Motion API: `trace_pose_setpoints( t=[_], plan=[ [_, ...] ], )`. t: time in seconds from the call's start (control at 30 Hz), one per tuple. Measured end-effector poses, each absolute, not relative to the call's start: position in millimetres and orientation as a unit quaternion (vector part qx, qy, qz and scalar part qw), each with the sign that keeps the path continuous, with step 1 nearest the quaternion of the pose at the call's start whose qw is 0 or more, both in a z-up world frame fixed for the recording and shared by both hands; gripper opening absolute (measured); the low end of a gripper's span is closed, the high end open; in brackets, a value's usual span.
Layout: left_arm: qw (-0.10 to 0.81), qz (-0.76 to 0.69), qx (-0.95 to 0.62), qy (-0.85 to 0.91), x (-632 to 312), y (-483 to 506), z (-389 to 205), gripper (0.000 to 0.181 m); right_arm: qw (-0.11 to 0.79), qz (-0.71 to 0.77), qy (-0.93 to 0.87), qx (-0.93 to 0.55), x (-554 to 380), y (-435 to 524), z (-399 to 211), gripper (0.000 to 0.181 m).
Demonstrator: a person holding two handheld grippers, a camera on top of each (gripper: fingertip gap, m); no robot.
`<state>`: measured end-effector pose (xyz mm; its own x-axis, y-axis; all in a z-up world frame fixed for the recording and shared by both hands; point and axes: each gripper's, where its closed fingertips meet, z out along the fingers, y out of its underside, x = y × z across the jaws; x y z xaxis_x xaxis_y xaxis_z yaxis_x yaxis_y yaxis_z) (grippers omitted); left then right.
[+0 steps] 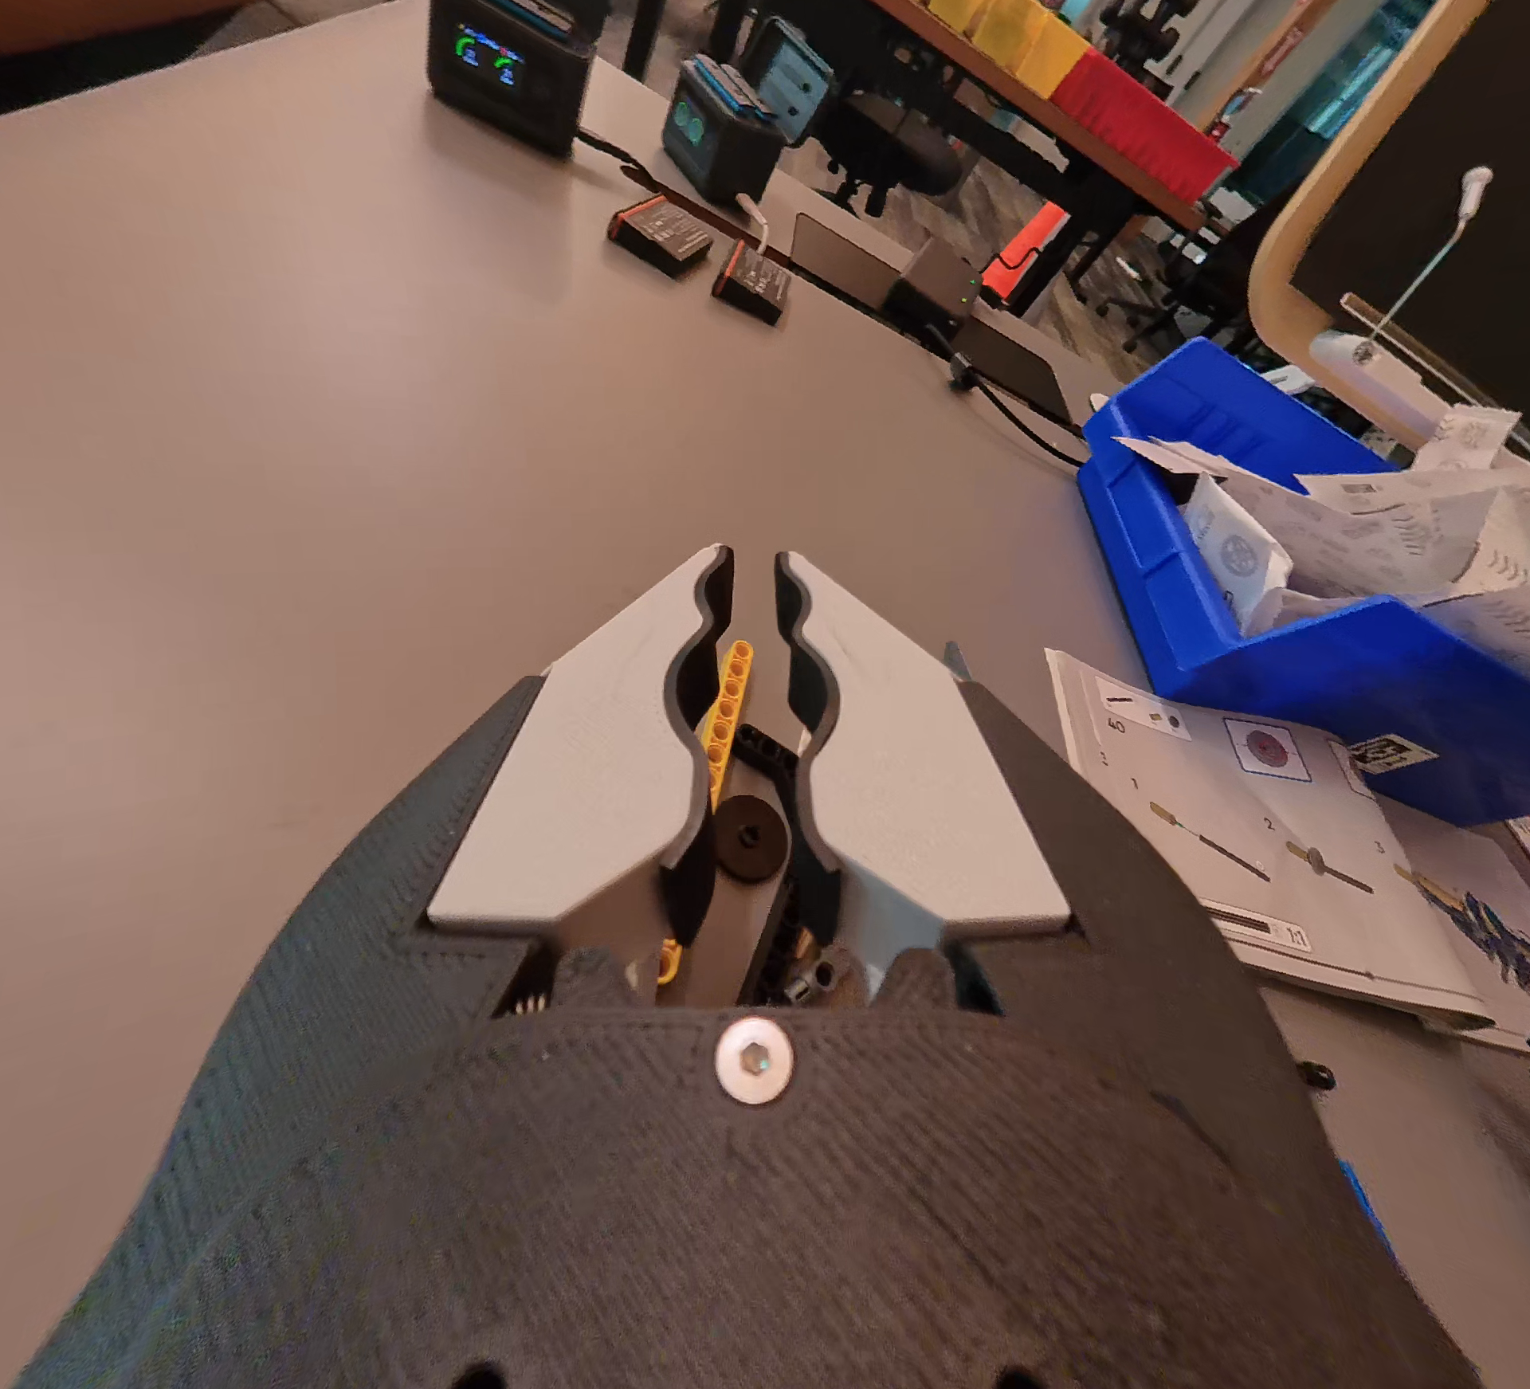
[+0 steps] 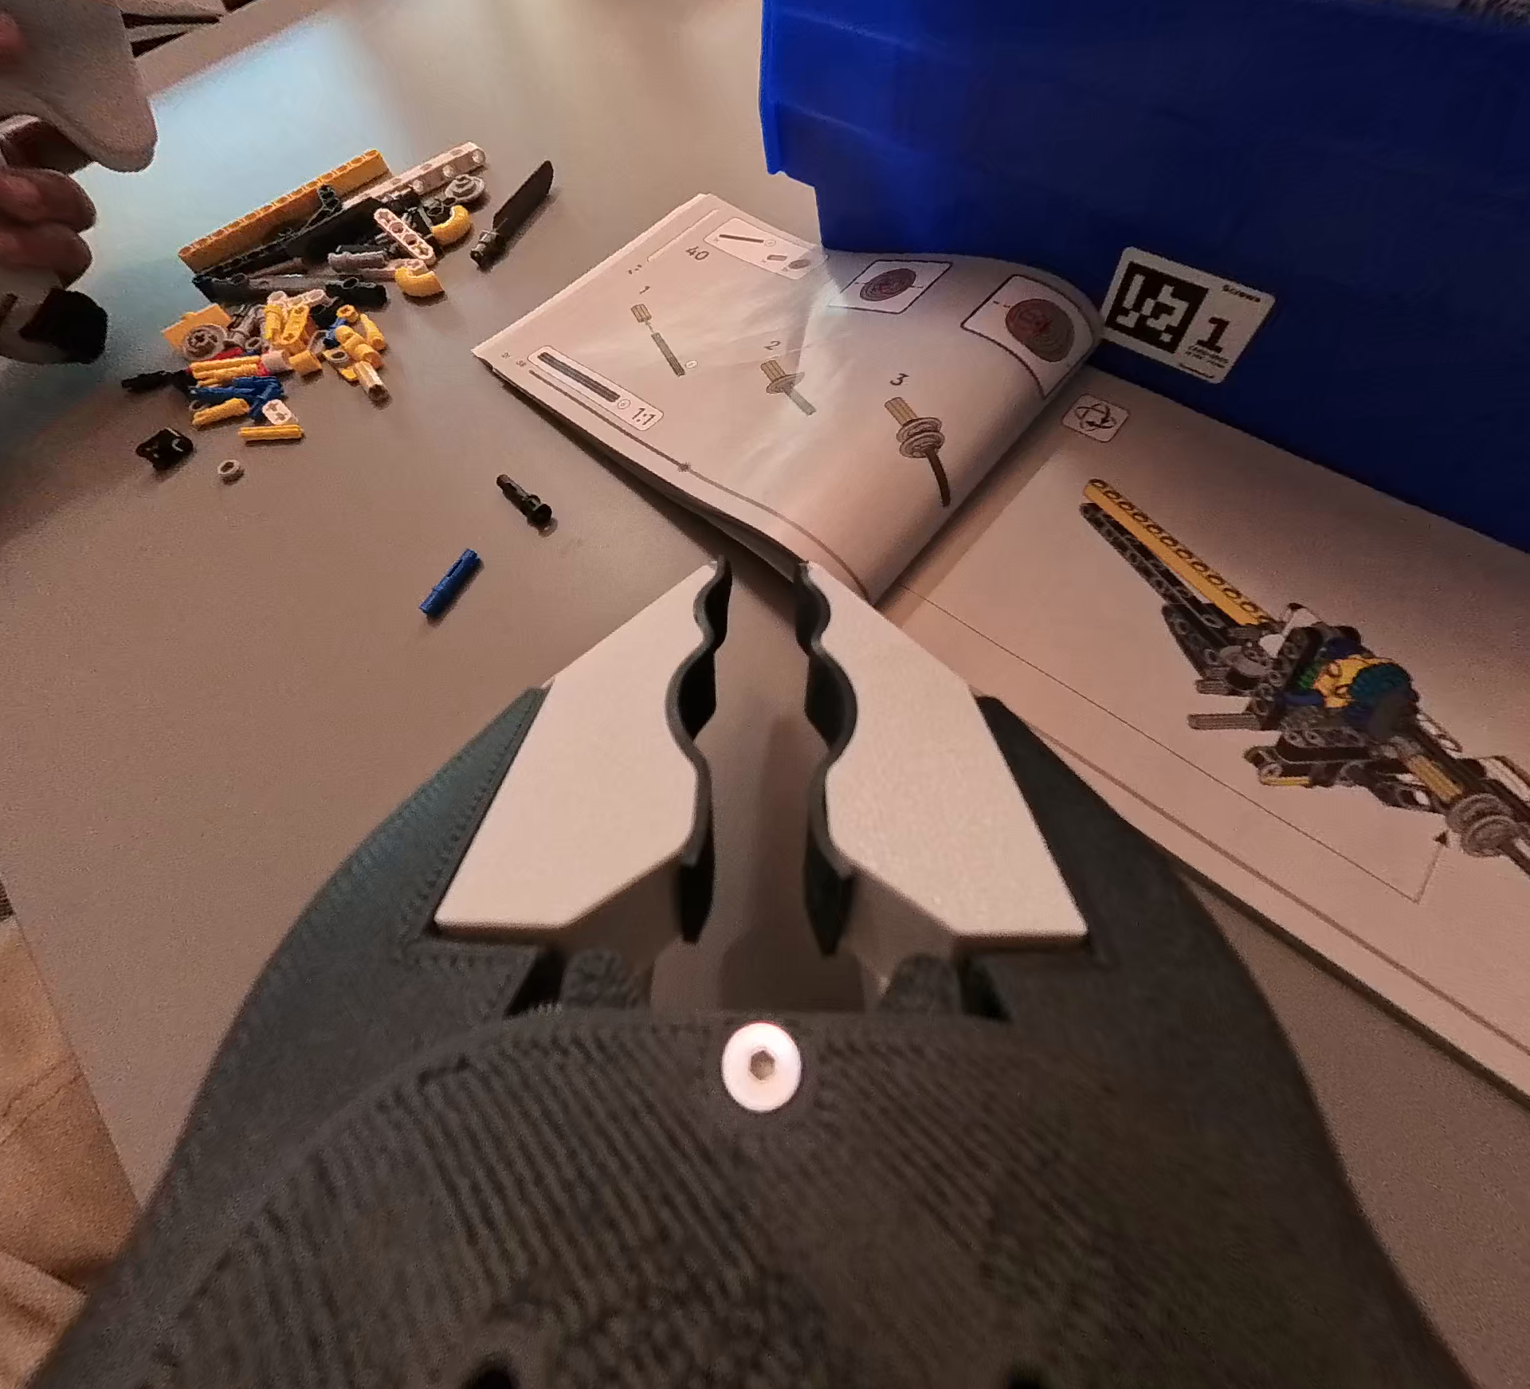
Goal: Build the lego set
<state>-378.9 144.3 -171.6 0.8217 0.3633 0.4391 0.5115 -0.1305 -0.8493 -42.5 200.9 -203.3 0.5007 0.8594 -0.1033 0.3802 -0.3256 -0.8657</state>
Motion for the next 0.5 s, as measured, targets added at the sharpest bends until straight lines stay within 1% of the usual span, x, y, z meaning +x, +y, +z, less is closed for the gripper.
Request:
trace_pose_setpoints(
  t=[0.13, 0.5],
  plan=[
    [0.582, -0.048, -0.752, -0.304, -385.7, 140.7, -174.6, 0.0, 0.412, 0.29, -0.407, -0.762, -42.6, 200.8, -203.9, 0.015],
    [0.584, -0.047, -0.75, -0.307, -387.9, 139.4, -174.0, 0.001, 0.408, 0.287, -0.409, -0.764, -43.2, 200.9, -205.7, 0.015]
  ],
)
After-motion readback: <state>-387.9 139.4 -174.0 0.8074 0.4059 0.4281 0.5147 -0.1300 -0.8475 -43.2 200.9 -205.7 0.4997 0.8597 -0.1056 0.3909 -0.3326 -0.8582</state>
